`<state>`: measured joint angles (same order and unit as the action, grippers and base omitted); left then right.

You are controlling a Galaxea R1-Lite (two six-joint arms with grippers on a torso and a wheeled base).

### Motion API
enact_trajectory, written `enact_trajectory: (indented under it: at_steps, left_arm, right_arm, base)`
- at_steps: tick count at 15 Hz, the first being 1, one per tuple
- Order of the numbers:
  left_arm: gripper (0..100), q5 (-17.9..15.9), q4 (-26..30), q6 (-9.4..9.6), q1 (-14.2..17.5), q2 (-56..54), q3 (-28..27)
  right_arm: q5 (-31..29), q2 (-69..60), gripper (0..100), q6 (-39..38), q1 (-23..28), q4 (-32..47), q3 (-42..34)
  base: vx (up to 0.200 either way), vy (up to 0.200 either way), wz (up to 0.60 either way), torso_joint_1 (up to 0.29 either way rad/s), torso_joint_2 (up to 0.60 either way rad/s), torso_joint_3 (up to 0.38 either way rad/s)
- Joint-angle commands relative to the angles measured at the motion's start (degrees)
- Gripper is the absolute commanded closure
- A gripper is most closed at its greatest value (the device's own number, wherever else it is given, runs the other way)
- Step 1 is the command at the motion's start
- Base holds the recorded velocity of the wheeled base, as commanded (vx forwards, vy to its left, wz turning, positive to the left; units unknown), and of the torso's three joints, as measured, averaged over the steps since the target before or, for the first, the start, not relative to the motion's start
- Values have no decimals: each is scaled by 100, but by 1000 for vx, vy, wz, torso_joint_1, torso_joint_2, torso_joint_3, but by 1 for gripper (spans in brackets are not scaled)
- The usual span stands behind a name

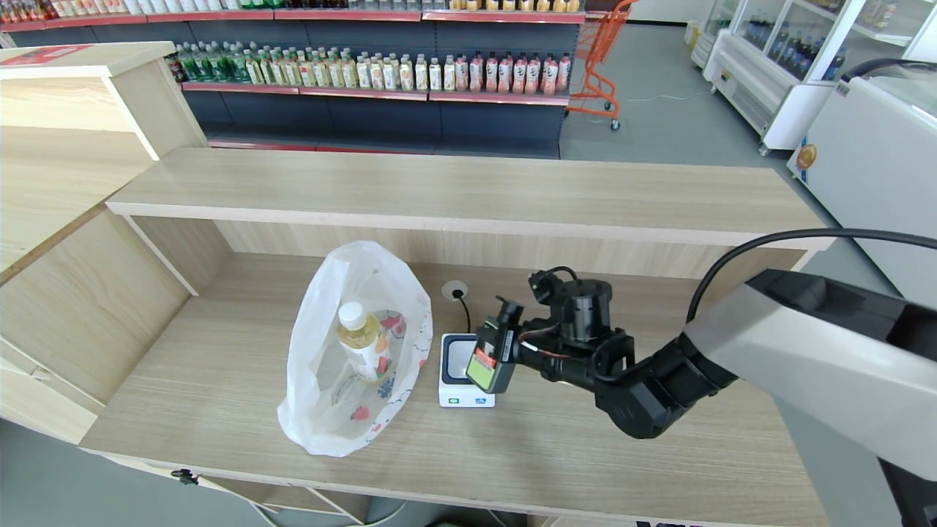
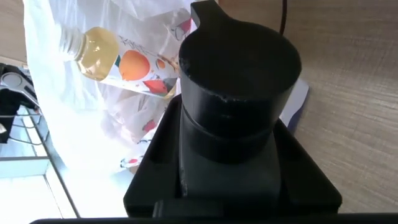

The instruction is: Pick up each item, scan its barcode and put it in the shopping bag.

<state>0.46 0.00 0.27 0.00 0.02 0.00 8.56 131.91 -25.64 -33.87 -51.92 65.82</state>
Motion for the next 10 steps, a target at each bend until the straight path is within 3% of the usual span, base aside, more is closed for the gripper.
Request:
enact_trajectory:
  at_steps: [1, 10]
  left_arm:
    - [0, 6, 0, 0, 0, 6, 0]
    - [0, -2, 0, 0, 0, 6, 0]
  right_arm:
    - [-3, 247, 100, 15, -15, 33, 247]
    - [6, 748, 100, 32, -147, 209, 1135]
  base:
    - [0, 0, 0, 0, 0, 0]
    - [0, 0, 0, 0, 0, 0]
